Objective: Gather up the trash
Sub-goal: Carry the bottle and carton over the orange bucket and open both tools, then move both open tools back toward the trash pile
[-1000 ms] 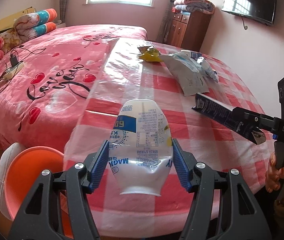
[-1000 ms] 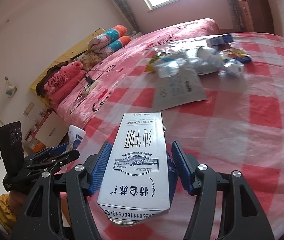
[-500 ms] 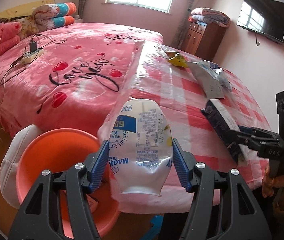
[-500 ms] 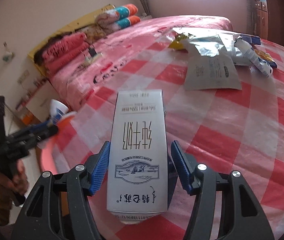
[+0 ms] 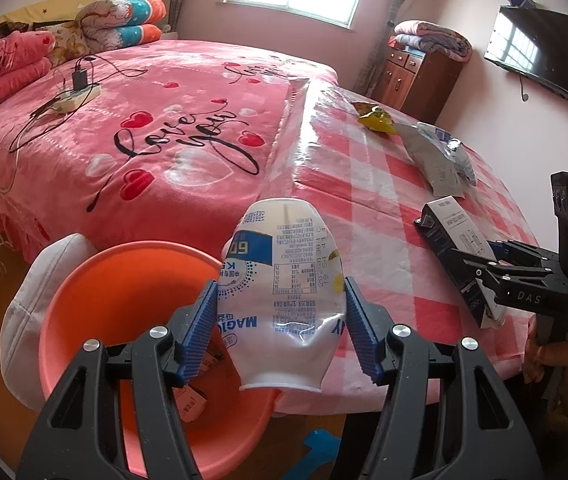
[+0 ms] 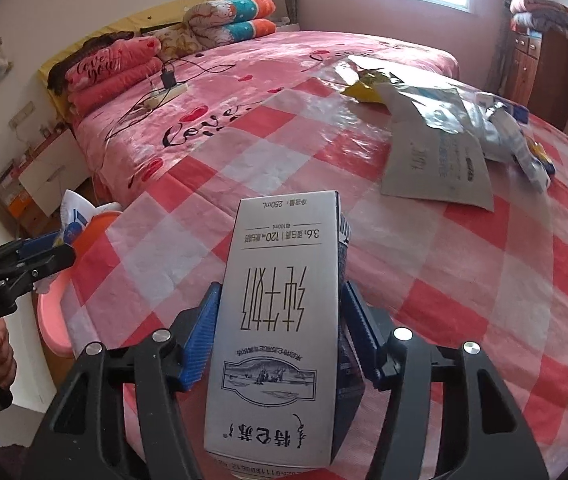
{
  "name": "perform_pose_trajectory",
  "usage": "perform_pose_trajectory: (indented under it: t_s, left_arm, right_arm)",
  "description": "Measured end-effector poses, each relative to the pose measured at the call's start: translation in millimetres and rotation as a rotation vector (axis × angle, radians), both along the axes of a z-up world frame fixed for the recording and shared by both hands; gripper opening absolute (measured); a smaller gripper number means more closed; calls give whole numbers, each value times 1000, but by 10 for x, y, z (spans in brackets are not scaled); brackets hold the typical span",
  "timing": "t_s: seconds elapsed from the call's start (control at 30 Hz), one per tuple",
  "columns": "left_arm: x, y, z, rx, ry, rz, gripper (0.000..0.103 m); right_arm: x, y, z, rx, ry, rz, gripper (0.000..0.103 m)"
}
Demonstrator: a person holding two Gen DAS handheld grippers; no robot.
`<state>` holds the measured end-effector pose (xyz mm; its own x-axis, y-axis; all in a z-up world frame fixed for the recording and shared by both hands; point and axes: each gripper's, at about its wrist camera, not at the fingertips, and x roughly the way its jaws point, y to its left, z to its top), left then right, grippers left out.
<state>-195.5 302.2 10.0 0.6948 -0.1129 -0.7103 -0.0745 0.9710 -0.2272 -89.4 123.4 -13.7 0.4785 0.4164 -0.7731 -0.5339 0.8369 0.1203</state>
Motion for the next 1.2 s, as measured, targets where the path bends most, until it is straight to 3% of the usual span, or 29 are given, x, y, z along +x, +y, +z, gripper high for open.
perform_pose_trajectory:
  t_s: [0.27,0.53,0.7,0.73,0.8,0.87,1.0,1.2]
  left_arm:
    - [-162,319,-36,-3,6,73,62]
    - [-289,642,-180,-6,42,168,62]
    - [-315,780,-309,14,86,228,64]
    - [-323,813,-335,17,99,242,71]
    - [-349,892,-381,25,123,284,81]
    - [-374,945,-397,23,136,308,84]
    - [-401,1043,-414,32,163,353,87]
    - [-307,963,-408,37,177,341,87]
  right_arm:
    - [-17,378,239,111,32,98,58]
    - [-80,1151,497,259,124,290,58]
    - [-190,1642,503,262,148,387,60]
    - [-198,1708,481,261,158,399,62]
    - [-219,1814,446,248,161,404,83]
    - [-219,1799,423,248,163,386,89]
    - [-188,1561,413,269,148,335,91]
    - [-61,1117,349,298,115,229,92]
